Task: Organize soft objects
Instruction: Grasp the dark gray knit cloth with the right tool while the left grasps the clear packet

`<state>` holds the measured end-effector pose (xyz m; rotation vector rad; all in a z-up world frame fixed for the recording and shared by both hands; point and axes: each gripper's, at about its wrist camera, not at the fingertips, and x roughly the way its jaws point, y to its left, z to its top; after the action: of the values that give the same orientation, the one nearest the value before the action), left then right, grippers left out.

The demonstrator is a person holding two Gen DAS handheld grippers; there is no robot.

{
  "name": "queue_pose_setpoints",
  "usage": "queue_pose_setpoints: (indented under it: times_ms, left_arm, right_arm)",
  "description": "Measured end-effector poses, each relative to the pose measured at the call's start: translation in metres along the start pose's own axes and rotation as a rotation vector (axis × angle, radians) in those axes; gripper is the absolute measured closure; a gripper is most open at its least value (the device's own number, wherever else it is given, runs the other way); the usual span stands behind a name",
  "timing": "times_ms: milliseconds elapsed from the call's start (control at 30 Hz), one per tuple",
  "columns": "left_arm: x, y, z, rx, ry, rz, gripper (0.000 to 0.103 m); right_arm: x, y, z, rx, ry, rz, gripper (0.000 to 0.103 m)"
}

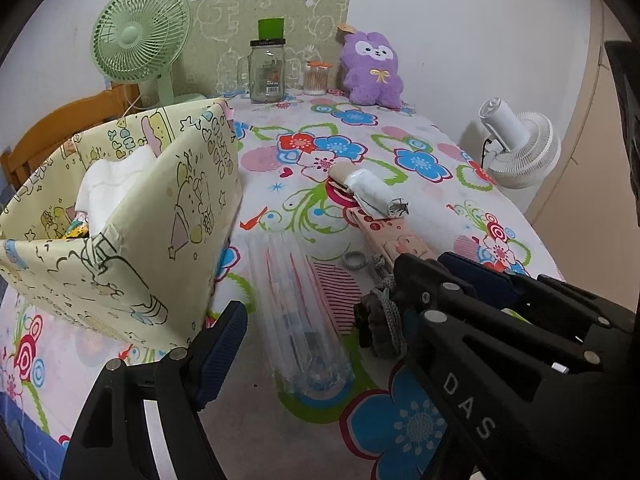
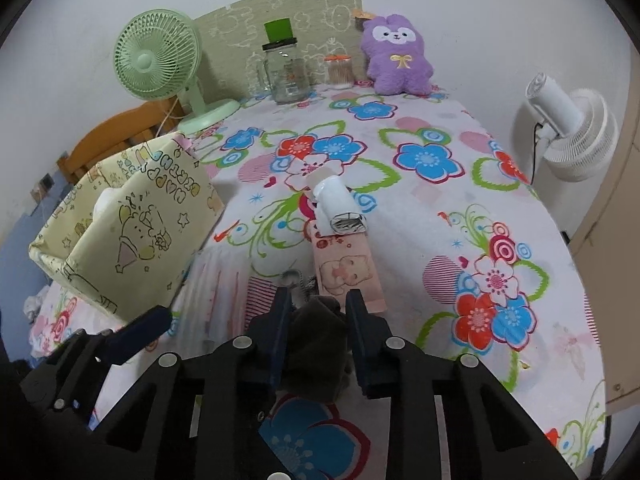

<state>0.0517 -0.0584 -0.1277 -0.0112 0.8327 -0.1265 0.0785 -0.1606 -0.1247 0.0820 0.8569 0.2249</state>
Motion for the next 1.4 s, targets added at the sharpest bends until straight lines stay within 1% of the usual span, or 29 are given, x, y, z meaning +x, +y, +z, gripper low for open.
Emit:
queue_pose_setpoints:
  times_ms: [200, 333, 400, 433, 500, 633, 700, 767, 867, 900, 967, 1000, 1033, 1067, 1100, 1167, 1233, 1400]
  left_arm:
    - [-0.004, -0.003, 0.0, 0.018, -0.01, 0.005, 0.021]
    - [-0.006, -0.007, 0.001, 0.033, -0.024, 0.004, 0.021]
    - [-0.008, -0.008, 0.002, 0.043, -0.033, 0.017, 0.023]
    - [-0.007, -0.008, 0.003, 0.044, -0.034, 0.023, 0.024]
    - [-0.004, -0.007, 0.005, 0.037, -0.024, 0.031, 0.026]
    - [0.008, -0.004, 0.009, 0.021, 0.015, 0.045, 0.04]
    - [0.014, -0.003, 0.01, 0.017, 0.029, 0.051, 0.045]
    - [0.018, -0.003, 0.01, 0.015, 0.042, 0.049, 0.057]
    - [0.022, -0.002, 0.01, 0.018, 0.059, 0.035, 0.064]
    - [0.022, -0.003, 0.009, 0.023, 0.06, 0.034, 0.064]
    - [0.021, -0.004, 0.009, 0.031, 0.054, 0.034, 0.067]
    - [0.02, -0.004, 0.009, 0.034, 0.053, 0.031, 0.067]
    - [0.02, -0.005, 0.009, 0.036, 0.053, 0.029, 0.068]
    - [0.02, -0.005, 0.009, 0.037, 0.052, 0.028, 0.068]
    - [0.019, -0.005, 0.008, 0.037, 0.052, 0.026, 0.068]
    - [0.018, -0.005, 0.007, 0.035, 0.051, 0.025, 0.068]
    - [0.016, -0.005, 0.006, 0.036, 0.05, 0.023, 0.068]
    - [0.013, -0.007, 0.003, 0.044, 0.055, 0.022, 0.068]
  right_arm:
    - [-0.006, -0.002, -0.003, -0.004, -0.015, -0.02, 0.083]
    - [-0.009, -0.006, -0.001, 0.005, -0.028, -0.034, 0.085]
    - [-0.01, -0.008, 0.0, 0.013, -0.034, -0.046, 0.086]
    - [-0.01, -0.011, 0.001, 0.016, -0.043, -0.066, 0.086]
    - [-0.012, -0.015, 0.004, 0.024, -0.056, -0.085, 0.086]
    - [-0.014, -0.027, 0.011, 0.053, -0.072, -0.102, 0.086]
    - [-0.013, -0.029, 0.013, 0.059, -0.071, -0.101, 0.086]
    - [-0.012, -0.031, 0.013, 0.064, -0.067, -0.099, 0.086]
    - [-0.01, -0.032, 0.012, 0.073, -0.068, -0.097, 0.084]
    - [-0.009, -0.033, 0.013, 0.079, -0.067, -0.095, 0.081]
    - [-0.009, -0.034, 0.013, 0.084, -0.065, -0.088, 0.074]
    - [-0.009, -0.034, 0.013, 0.087, -0.063, -0.086, 0.06]
    - [-0.009, -0.035, 0.013, 0.094, -0.06, -0.082, 0.043]
    - [-0.01, -0.036, 0.013, 0.106, -0.064, -0.076, 0.036]
    - [-0.011, -0.037, 0.012, 0.123, -0.074, -0.069, 0.032]
    - [-0.013, -0.038, 0.011, 0.139, -0.082, -0.078, 0.032]
    - [-0.012, -0.037, 0.01, 0.13, -0.064, -0.09, 0.032]
    - [-0.005, -0.034, 0.001, 0.124, -0.011, -0.081, 0.032]
